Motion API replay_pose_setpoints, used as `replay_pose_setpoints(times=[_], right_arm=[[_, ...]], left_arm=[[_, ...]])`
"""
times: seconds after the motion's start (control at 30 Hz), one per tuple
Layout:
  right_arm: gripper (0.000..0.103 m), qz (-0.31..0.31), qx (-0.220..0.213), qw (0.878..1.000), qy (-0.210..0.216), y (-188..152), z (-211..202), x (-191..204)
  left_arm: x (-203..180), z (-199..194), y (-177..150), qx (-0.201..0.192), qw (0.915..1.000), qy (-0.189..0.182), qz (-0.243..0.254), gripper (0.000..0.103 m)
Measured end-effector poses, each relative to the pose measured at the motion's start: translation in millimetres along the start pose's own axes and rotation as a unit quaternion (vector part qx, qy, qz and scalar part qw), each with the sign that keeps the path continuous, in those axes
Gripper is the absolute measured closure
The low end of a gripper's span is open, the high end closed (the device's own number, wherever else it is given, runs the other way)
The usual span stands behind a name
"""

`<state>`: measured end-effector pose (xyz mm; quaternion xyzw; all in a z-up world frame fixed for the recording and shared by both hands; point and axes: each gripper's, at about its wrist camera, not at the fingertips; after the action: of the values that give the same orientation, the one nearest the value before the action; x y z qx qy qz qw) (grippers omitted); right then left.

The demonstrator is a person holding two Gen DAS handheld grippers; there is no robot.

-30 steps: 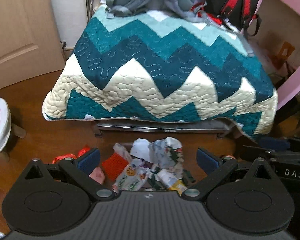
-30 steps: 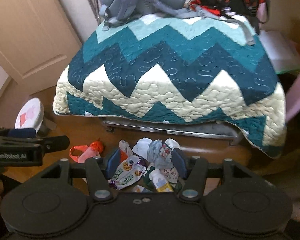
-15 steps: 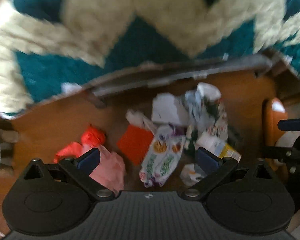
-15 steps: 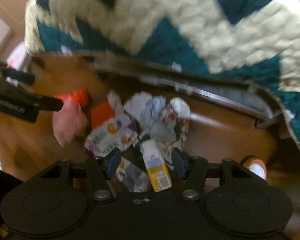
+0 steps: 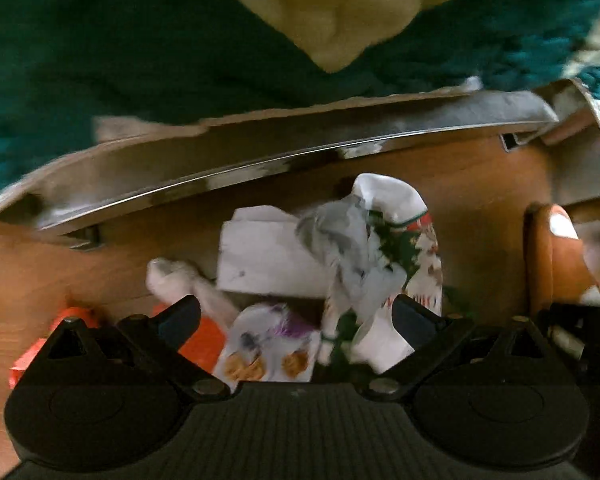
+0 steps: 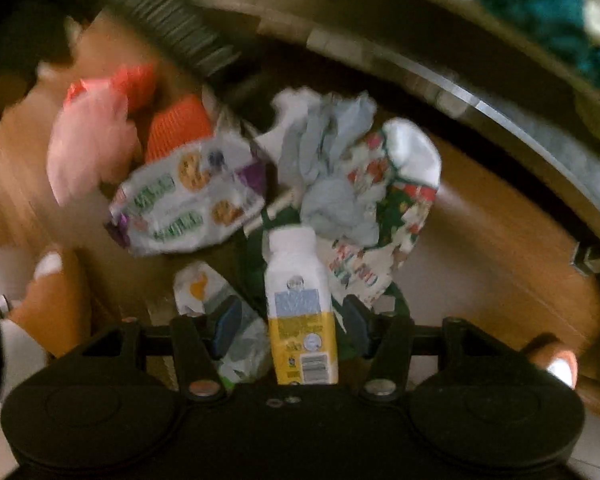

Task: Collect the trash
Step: 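Lower both tools toward the trash pile in front of the bed, then grasp the white milk bottle with right tool while left tool grasps crumpled foil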

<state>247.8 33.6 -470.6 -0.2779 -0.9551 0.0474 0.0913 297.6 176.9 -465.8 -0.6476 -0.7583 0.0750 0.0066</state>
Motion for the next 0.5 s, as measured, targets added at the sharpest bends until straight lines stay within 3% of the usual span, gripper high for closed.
replay_pose_setpoints(times=[0.33,0.5], right_arm=[[0.046,-0.056,0.026,0.997,-0.039,6.7,46.5,10.0],[0.046,-0.077,0.020,0.995,-0.058,7.3,55.1,15.9]], left_arm=[[-8.6,56.3,35.9,0.040,0.9970,-0.031,-0.058,0.002],[-3.1,70.1,43.8,0.058,0.9921,-0.053,-0.098,0.022]])
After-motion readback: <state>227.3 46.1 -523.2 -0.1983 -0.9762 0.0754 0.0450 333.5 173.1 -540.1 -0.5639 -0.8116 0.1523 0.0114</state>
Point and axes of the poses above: each gripper's, at about its wrist camera, not at the fingertips, and z roughly the way its jaws point, x to its left, y to its top, and after that the axes turned 14 degrees about x, right-handed
